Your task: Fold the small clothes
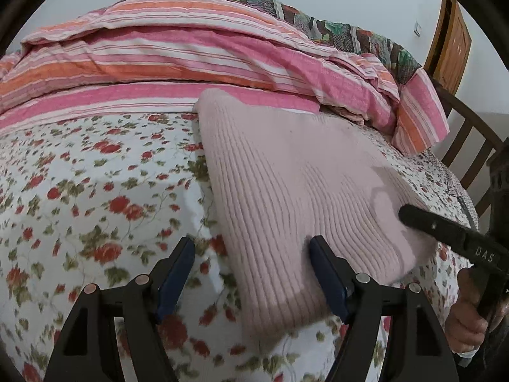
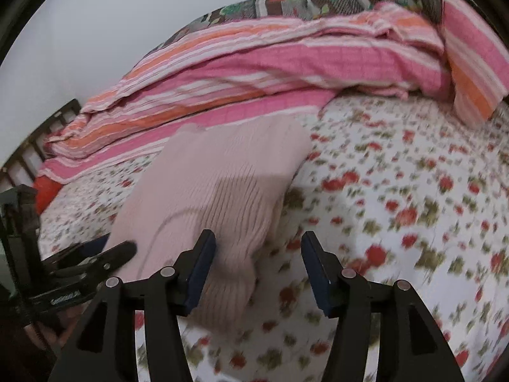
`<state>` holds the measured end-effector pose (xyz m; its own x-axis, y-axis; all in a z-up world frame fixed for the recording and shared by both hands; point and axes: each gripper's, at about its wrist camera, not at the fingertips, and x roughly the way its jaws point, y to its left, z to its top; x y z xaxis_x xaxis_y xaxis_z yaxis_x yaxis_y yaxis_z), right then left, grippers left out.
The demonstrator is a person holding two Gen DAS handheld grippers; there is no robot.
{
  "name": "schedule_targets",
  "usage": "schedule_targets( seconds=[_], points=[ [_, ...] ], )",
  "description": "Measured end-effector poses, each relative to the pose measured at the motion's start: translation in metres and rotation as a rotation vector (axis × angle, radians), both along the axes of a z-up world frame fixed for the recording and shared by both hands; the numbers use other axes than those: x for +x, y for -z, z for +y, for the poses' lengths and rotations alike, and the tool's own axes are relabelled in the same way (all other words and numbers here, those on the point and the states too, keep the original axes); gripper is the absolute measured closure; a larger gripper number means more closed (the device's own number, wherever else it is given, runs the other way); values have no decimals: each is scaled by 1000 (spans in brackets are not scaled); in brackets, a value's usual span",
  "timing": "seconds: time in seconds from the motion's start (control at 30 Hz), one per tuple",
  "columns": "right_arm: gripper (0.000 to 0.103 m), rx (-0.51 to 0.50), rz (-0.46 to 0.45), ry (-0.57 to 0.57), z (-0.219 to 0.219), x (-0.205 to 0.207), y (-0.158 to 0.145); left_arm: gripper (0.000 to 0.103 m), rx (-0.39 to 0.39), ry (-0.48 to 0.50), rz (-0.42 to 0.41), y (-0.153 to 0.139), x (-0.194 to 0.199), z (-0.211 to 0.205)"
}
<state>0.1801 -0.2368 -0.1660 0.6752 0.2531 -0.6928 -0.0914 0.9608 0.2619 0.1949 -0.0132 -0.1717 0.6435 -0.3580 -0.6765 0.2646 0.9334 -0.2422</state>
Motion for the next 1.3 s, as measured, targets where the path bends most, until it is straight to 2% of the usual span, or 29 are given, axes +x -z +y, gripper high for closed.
schedule_targets(
  seconds=[0.2, 0.3, 0.47, 0.53, 0.6, 0.63, 0.7, 0.77, 0.9, 0.97, 1.0, 1.1, 1.13, 1.2, 1.3],
  points=[
    [48, 13, 6, -11, 5, -4, 5, 30, 63, 65, -31, -8, -24, 6],
    [58, 47, 12, -5, 3, -3, 6, 33, 82, 111, -32, -6, -38, 10],
    [72, 49, 7, -12, 9, -2, 3, 51, 143, 86, -38, 2, -44, 10],
    [75, 41, 4, -15, 11, -2, 1, 60, 95, 72, -38, -2, -43, 14],
    [88, 45, -4, -21, 10, -2, -2, 68, 42, 73, -22, -5, -39, 17],
    [96, 45, -25, -11, 6, -5, -5, 77, 40, 79, -22, -4, -38, 17],
    [98, 108, -70, -5, -8, -11, -10, 83, 45, 100, -27, -4, -40, 14],
    [98, 122, -62, 14, -18, -10, -5, 83, 48, 109, -29, -3, -44, 14],
    [98, 36, -16, 8, -10, -5, 10, 81, 15, 105, -27, -4, -46, 20],
    [96, -1, -39, 0, -6, -8, 2, 76, -8, 95, -27, -5, -49, 27],
    [93, -15, -55, -3, -4, -9, -6, 71, -16, 87, -32, -7, -50, 31],
    [79, -67, -122, 7, -1, -12, -22, 70, -51, 72, -55, -14, -49, 40],
    [75, -86, -144, 11, 1, -12, -26, 65, -70, 62, -66, -18, -48, 42],
    [75, -114, -180, 18, 6, -6, -35, 53, -96, 49, -79, -25, -42, 40],
    [75, -155, -195, 15, 16, 9, -43, 53, -87, 49, -83, -32, -25, 27]
  ],
)
